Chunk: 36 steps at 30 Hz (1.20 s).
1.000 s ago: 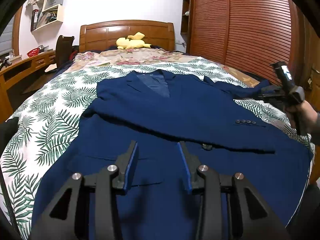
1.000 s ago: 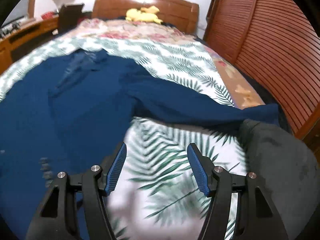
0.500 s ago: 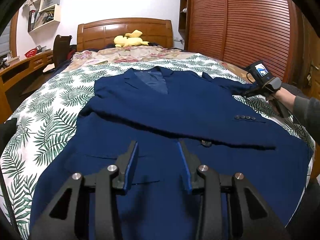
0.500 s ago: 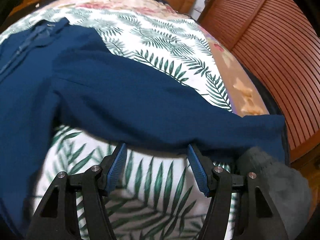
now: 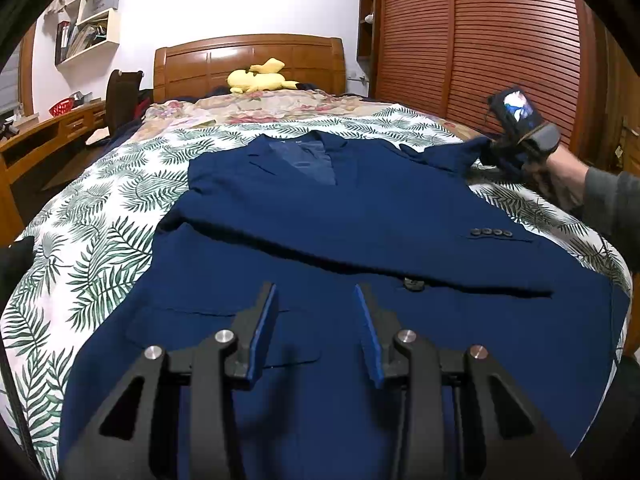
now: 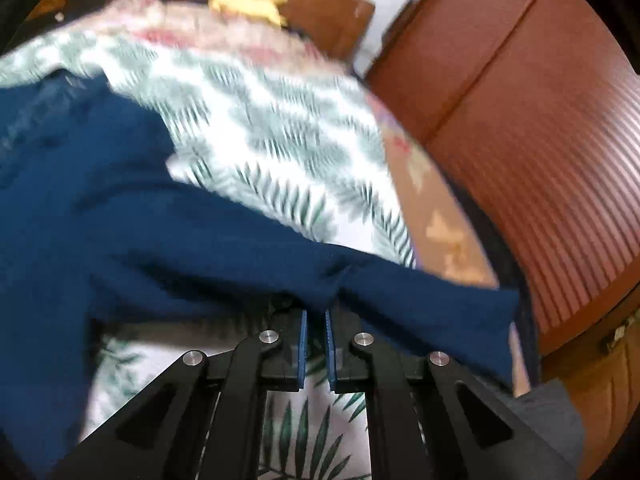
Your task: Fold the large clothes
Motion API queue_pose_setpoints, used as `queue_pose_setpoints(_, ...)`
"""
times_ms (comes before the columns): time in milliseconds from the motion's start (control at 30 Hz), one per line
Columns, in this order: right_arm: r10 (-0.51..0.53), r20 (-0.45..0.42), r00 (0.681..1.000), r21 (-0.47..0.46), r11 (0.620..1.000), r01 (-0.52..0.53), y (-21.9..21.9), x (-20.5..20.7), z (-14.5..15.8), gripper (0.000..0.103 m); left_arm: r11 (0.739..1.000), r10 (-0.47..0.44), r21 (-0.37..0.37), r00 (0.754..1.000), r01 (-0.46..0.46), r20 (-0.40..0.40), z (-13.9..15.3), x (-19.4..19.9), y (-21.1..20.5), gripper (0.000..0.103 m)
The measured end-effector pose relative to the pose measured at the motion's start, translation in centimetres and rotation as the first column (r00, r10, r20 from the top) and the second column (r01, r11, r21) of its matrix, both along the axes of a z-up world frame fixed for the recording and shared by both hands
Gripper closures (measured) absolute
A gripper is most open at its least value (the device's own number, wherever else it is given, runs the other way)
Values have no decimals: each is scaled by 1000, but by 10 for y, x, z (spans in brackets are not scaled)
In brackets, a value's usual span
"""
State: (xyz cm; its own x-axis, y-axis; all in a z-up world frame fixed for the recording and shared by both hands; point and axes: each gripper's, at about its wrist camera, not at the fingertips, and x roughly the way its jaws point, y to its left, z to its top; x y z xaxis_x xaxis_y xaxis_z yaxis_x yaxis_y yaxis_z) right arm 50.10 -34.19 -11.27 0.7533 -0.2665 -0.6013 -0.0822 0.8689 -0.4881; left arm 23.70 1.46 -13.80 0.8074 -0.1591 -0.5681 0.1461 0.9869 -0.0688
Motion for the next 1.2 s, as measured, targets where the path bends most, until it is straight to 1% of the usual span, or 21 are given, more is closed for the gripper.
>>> queue_pose_setpoints(67,60,32,998,15,998,-60,13,-14,18,98,1000,0,4,1000,0,2,0,0,0,65)
queue_pose_setpoints(167,152,60,987,42,987,-154,36,-36,37,98,1000,2,6,1000,-2,2,0,0,-1,65)
queue_pose_setpoints(233,239,65,969,67,968,-244,58,-59,46,99,1000,2,5,1000,-2,0,0,0,-1,65)
queue_pose_setpoints(267,276,61,959,71,957,-280,68,-67,47,99,1000,2,4,1000,-2,0,0,0,-1,65)
queue_pose_setpoints(367,412,4,911,78,908,-411,108,-101,43,98,1000,3,5,1000,-3,0,0,0,-1,65)
queue_pose_setpoints(433,446,-26,894,71,893,-444,125,-115,34,98,1000,3,5,1000,-3,-1,0,0,-1,65)
queue_pose_setpoints(500,447,-55,893,100,892,-440,131,-124,27,98,1000,3,4,1000,-3,0,0,0,-1,65)
queue_pose_setpoints(633,406,-96,909,136,910,-392,126,-132,21,96,1000,6,4,1000,-6,3,0,0,-1,65)
queue_pose_setpoints(767,395,-84,915,158,912,-379,117,-145,33,87,1000,6,8,1000,-6,7,1,-1,-1,65)
queue_pose_setpoints(833,393,-67,917,158,912,-379,112,-149,41,67,1000,6,11,1000,-6,7,1,-1,-1,65)
queue_pose_setpoints(867,391,-57,919,164,911,-378,108,-150,45,50,1000,6,12,1000,-6,7,1,-1,-1,65)
queue_pose_setpoints(900,390,-43,920,175,910,-377,104,-152,50,47,1000,6,13,1000,-6,6,1,-1,-1,65)
queue_pose_setpoints(1033,347,-29,937,195,922,-336,89,-150,57,47,1000,6,13,1000,-6,6,1,0,-2,65)
queue_pose_setpoints(1200,295,-45,954,198,939,-281,75,-141,47,47,1000,6,13,1000,-6,7,1,0,-2,65)
